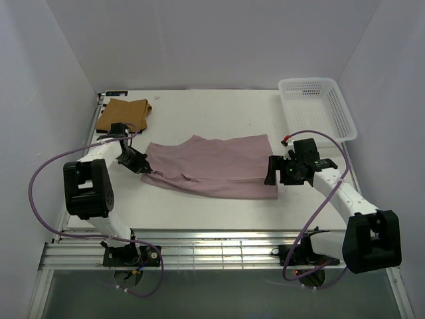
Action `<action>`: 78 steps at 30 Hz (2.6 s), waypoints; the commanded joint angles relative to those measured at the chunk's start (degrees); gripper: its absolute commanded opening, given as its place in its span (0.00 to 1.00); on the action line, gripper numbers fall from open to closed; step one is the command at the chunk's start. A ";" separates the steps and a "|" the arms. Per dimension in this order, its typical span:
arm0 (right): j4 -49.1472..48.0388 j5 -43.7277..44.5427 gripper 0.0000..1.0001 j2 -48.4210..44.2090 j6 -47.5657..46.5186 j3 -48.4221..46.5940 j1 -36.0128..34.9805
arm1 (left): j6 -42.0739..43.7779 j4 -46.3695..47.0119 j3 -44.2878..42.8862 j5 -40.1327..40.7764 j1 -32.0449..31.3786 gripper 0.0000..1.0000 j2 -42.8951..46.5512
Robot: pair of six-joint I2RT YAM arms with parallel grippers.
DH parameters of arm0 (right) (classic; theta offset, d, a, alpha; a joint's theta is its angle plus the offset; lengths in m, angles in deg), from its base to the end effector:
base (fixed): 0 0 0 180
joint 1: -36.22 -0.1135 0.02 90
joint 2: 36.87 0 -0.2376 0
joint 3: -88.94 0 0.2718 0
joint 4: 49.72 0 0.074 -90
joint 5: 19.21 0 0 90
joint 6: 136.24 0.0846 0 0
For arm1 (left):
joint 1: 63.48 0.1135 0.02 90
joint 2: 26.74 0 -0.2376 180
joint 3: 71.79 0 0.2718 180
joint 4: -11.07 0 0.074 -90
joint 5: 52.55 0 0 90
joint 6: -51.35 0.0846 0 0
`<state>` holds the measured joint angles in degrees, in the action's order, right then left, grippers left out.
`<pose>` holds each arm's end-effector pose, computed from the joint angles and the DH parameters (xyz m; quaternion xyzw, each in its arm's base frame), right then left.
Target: Fold and stack the tank tops
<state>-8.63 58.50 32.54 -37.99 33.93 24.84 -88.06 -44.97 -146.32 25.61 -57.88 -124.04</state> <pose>0.2792 0.0746 0.1392 -0.0577 0.9483 0.1510 0.2732 0.3314 0.0150 0.0902 -0.4483 0.8827 -0.1314 0.0517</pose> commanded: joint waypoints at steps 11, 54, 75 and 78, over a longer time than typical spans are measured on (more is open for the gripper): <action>-7.67 4.03 0.90 2.22 -3.41 -6.24 -17.53 | 0.63 -2.50 -3.96 -0.21 1.34 0.82 -0.45; 3.04 32.50 0.90 59.00 1.07 -61.45 -47.25 | 1.51 20.69 12.03 -10.31 -1.21 0.98 9.24; -1.18 39.02 0.90 62.69 -11.06 -66.28 -40.66 | 2.47 16.92 10.80 -1.62 -1.48 0.98 -0.70; -2.14 35.07 0.90 61.47 -13.25 -66.37 -40.39 | 2.56 15.60 10.63 -0.47 -1.48 0.98 0.43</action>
<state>-8.65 95.66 94.44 -47.83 -30.31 -16.18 -87.60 -26.22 -136.90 17.44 -59.19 -122.27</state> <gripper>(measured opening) 0.900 0.977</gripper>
